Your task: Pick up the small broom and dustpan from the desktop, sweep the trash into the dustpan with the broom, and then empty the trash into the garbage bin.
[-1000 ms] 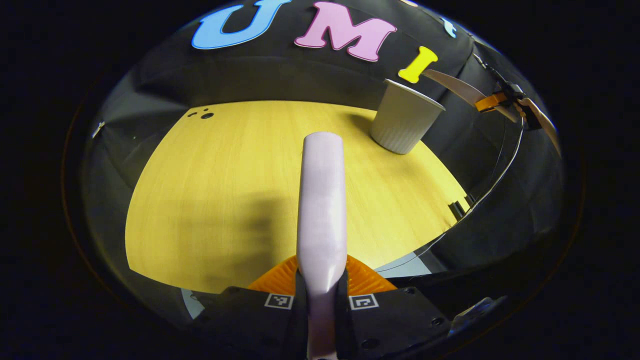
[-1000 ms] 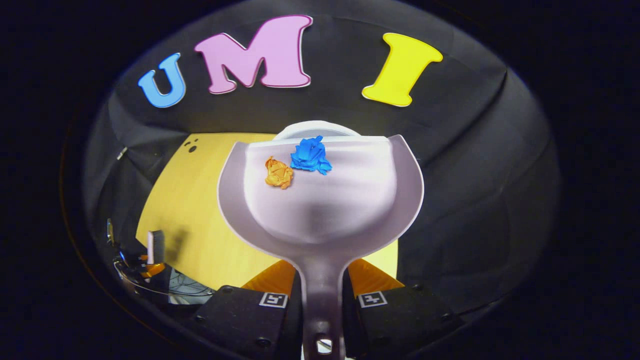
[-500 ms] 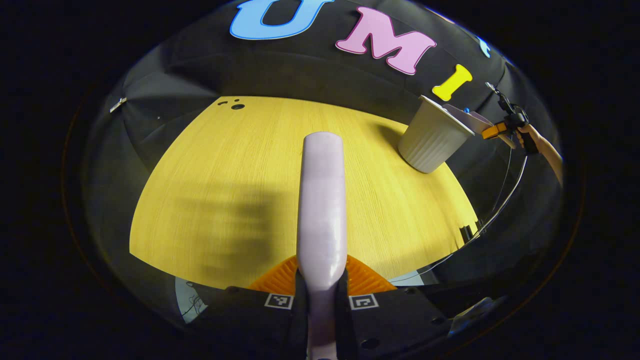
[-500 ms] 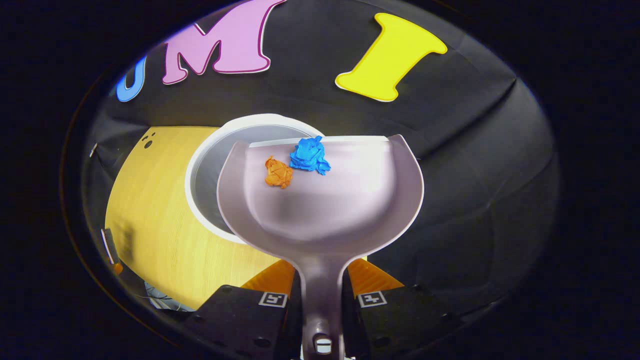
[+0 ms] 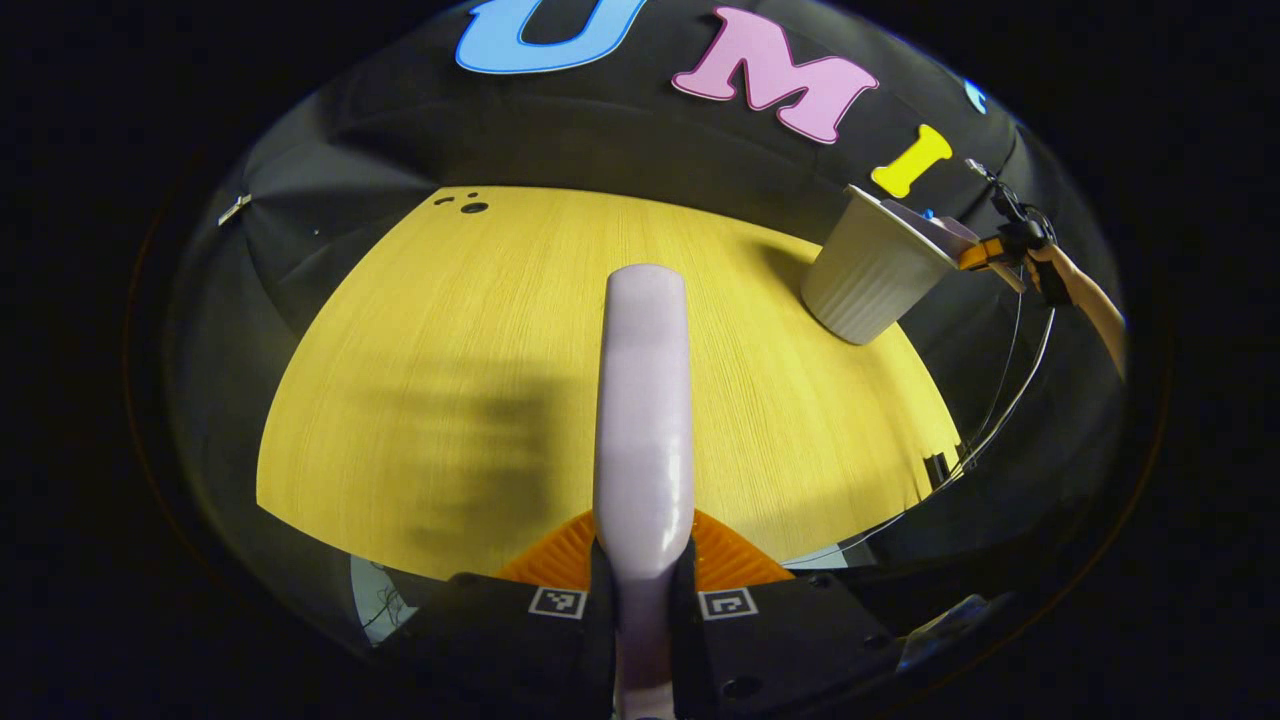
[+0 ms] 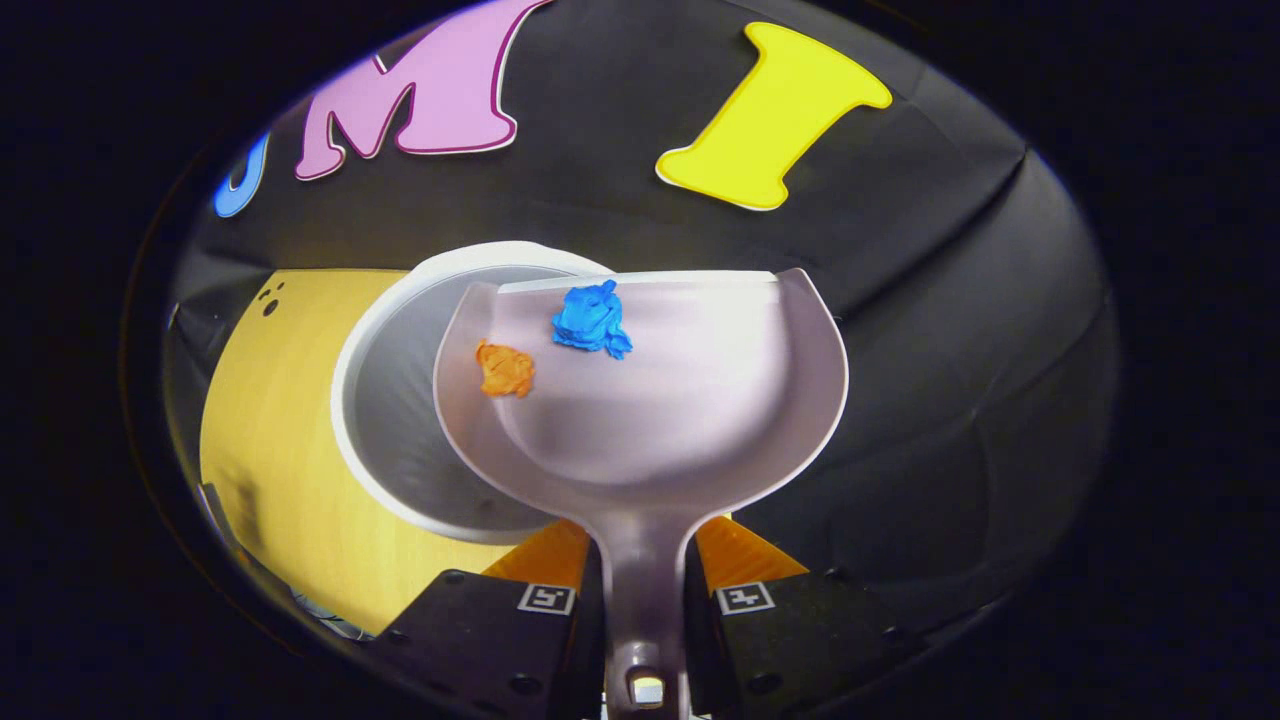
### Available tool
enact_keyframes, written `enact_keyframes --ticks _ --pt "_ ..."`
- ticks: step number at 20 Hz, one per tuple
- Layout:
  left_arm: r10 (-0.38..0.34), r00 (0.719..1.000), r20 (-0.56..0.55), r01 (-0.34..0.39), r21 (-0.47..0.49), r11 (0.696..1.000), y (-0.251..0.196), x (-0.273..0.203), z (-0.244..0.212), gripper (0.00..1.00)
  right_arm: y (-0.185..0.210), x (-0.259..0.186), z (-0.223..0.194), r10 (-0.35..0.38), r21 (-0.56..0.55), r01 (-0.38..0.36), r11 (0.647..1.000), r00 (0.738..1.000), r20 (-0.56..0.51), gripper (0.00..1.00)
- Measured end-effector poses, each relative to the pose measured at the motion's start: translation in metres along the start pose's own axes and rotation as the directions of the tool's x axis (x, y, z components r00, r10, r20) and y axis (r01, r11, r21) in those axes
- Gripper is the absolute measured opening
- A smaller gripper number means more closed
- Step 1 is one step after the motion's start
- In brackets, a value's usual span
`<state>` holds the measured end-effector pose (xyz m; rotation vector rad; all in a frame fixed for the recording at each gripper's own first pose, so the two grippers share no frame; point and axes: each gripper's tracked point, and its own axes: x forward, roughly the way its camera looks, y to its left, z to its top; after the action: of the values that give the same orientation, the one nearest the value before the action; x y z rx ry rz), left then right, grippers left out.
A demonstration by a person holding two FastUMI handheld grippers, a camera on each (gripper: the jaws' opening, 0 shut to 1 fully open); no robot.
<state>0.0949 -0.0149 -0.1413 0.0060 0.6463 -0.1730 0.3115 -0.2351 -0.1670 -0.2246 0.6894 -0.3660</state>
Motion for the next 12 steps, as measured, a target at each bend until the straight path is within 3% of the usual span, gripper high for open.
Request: enact_keyframes --ticks 2,3,6,9,12 --pt "-0.008 1.0 -0.01 0.007 -0.018 1.0 -0.003 0.001 -0.002 0.26 -0.009 0.007 0.006 -0.065 -0.017 0.066 0.998 0.997 0.031 0.41" --pt "-0.012 1.0 -0.015 0.011 -0.025 1.0 -0.005 0.002 -0.003 0.27 -0.011 0.009 0.008 -0.097 -0.034 0.099 0.995 0.994 0.049 0.36" --pt "-0.008 1.0 -0.027 0.008 -0.027 1.0 -0.007 0.005 -0.004 0.27 -0.015 0.013 0.013 -0.204 -0.155 0.223 0.963 0.971 0.128 0.36" --pt "-0.008 0.999 -0.034 0.007 -0.019 1.0 -0.01 0.006 -0.003 0.26 -0.02 0.016 0.023 -0.295 -0.332 0.36 0.872 0.927 0.231 0.36" --pt "-0.002 0.999 -0.048 0.001 -0.016 1.0 -0.012 0.009 -0.002 0.28 -0.027 0.011 0.035 -0.353 -0.47 0.476 0.743 0.876 0.329 0.31"
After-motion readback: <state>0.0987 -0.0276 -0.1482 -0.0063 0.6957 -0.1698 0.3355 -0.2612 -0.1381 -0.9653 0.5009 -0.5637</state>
